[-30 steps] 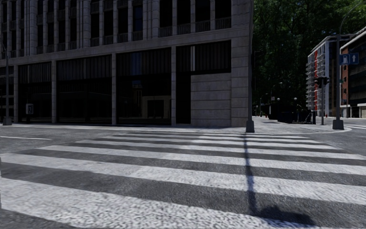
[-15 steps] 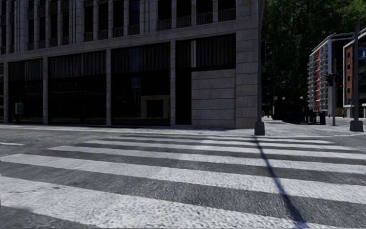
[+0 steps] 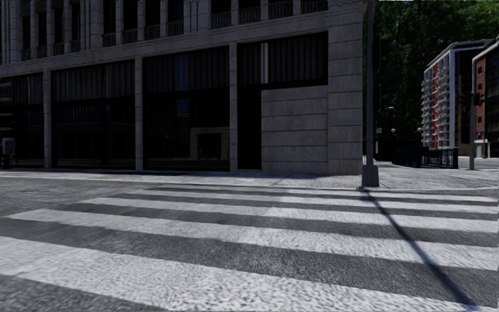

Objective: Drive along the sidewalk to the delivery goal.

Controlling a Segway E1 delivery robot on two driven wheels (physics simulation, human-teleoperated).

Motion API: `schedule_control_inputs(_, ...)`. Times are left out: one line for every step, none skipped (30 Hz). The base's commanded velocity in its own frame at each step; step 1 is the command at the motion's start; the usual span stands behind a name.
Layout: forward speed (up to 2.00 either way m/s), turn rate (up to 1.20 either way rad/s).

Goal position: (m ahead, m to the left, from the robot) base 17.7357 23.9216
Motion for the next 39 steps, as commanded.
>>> schedule_control_inputs(2.0, 0.0)
schedule_control_inputs(2.0, 0.0)
schedule_control_inputs(2.0, 0.0)
schedule_control_inputs(2.0, 0.0)
schedule_control_inputs(2.0, 0.0)
schedule_control_inputs(2.0, 0.0)
schedule_control_inputs(2.0, 0.0)
schedule_control_inputs(2.0, 0.0)
schedule_control_inputs(2.0, 0.0)
schedule_control_inputs(2.0, 0.0)
schedule_control_inputs(2.0, 0.0)
schedule_control_inputs(2.0, 0.0)
schedule_control_inputs(1.98, 0.0)
schedule_control_inputs(1.98, 0.0)
schedule_control_inputs(1.84, 0.0)
schedule_control_inputs(1.63, 0.0)
schedule_control_inputs(1.48, 0.0)
schedule_control_inputs(1.45, 0.0)
schedule_control_inputs(1.45, 0.0)
schedule_control_inputs(1.44, 0.0)
schedule_control_inputs(1.44, 0.0)
schedule_control_inputs(1.44, 0.0)
schedule_control_inputs(1.43, 0.0)
schedule_control_inputs(1.43, 0.0)
schedule_control_inputs(1.43, 0.0)
schedule_control_inputs(1.43, 0.0)
schedule_control_inputs(1.43, 0.0)
schedule_control_inputs(1.43, 0.0)
schedule_control_inputs(1.43, 0.0)
schedule_control_inputs(1.43, 0.0)
schedule_control_inputs(1.43, 0.0)
schedule_control_inputs(1.43, 0.0)
schedule_control_inputs(1.43, 0.0)
schedule_control_inputs(1.43, 0.0)
schedule_control_inputs(1.43, 0.0)
schedule_control_inputs(1.43, 0.0)
schedule_control_inputs(1.43, 0.0)
schedule_control_inputs(1.43, 0.0)
schedule_control_inputs(1.43, 0.0)
